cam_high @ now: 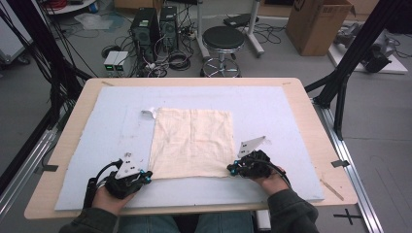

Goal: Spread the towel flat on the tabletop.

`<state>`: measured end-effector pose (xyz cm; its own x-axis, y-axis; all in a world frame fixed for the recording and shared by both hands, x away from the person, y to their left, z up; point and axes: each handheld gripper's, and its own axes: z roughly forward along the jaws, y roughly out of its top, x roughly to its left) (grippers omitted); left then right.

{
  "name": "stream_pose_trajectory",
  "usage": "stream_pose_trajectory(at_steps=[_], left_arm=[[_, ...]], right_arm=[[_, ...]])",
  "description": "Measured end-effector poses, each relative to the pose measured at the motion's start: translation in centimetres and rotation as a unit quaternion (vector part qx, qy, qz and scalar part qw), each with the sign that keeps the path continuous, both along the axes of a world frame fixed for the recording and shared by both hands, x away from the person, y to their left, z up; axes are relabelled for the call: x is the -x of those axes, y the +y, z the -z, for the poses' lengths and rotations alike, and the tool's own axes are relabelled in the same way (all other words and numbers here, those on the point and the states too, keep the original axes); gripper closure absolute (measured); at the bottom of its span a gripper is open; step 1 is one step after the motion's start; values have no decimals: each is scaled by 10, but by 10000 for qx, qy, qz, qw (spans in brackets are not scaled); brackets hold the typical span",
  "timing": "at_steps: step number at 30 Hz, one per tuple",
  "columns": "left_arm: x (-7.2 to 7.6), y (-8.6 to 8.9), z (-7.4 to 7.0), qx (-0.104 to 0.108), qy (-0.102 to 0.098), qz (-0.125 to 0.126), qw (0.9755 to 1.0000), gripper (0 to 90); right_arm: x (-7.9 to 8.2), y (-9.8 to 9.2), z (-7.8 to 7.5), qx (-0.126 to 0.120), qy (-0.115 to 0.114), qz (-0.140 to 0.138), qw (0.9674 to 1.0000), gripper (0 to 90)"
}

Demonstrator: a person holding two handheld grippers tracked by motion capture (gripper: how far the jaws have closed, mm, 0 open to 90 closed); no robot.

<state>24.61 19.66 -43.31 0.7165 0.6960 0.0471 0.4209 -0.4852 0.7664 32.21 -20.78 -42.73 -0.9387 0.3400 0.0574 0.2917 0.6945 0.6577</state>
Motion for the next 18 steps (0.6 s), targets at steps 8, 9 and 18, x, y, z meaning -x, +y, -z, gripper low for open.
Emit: stream_pose_trajectory(at_steps=[8,9,18], left_arm=[[2,-1,1,19,42,40,10000,879],[2,0,1,28,36,53,10000,873],[-1,8,-2,403,73,48,9992,696]], right_arm=[[0,-2,2,-36,16,17,10000,842],[0,-2,2,-57,22,20,10000,805],[-3,-5,-4,-646,67,288,9975,593]])
